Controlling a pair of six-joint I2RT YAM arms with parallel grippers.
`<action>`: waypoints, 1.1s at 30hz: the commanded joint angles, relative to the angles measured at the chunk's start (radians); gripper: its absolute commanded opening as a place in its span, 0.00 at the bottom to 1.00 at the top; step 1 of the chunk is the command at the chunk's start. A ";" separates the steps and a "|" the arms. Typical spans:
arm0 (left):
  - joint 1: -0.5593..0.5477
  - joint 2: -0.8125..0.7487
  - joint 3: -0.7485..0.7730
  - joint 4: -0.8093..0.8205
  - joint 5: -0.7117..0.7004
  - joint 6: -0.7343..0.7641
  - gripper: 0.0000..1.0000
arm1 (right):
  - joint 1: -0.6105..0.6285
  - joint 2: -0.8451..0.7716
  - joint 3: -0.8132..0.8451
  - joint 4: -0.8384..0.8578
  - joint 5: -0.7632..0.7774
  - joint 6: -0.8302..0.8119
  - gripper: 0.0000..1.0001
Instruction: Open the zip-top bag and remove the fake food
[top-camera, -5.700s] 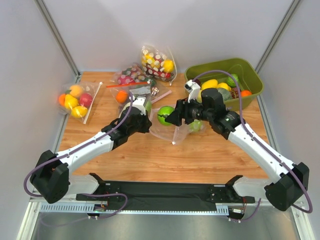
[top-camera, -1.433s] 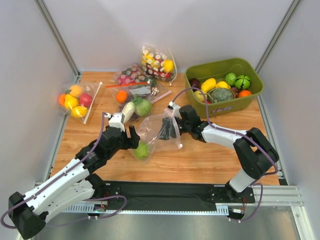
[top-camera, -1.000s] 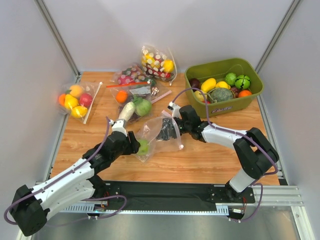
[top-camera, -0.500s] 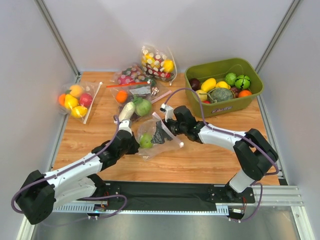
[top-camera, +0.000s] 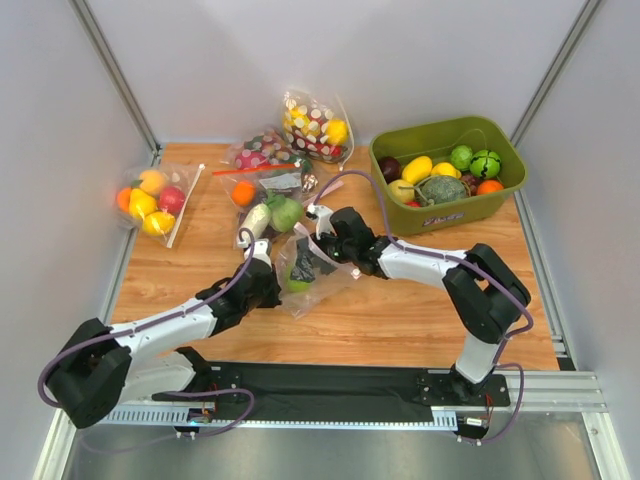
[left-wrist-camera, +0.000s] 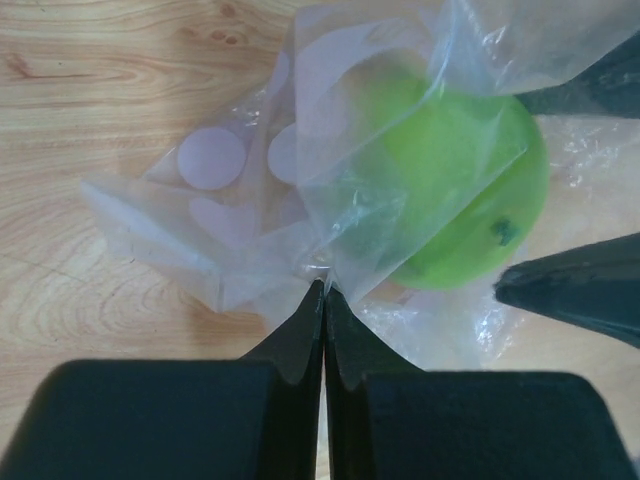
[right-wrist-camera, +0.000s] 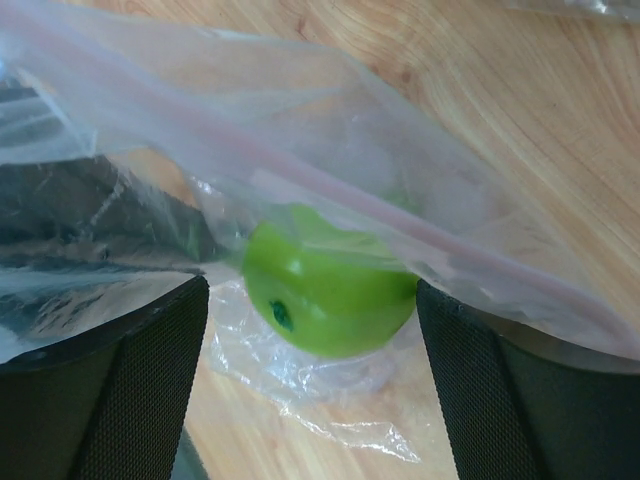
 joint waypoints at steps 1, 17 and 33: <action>0.002 0.034 0.023 0.059 0.022 0.034 0.00 | 0.037 0.036 0.062 0.017 0.073 -0.057 0.86; 0.035 0.070 0.043 0.082 0.049 0.077 0.00 | 0.109 0.188 0.108 -0.095 0.188 -0.151 0.86; 0.167 -0.014 0.039 0.009 0.072 0.102 0.00 | 0.037 -0.014 0.079 -0.239 0.143 -0.146 0.33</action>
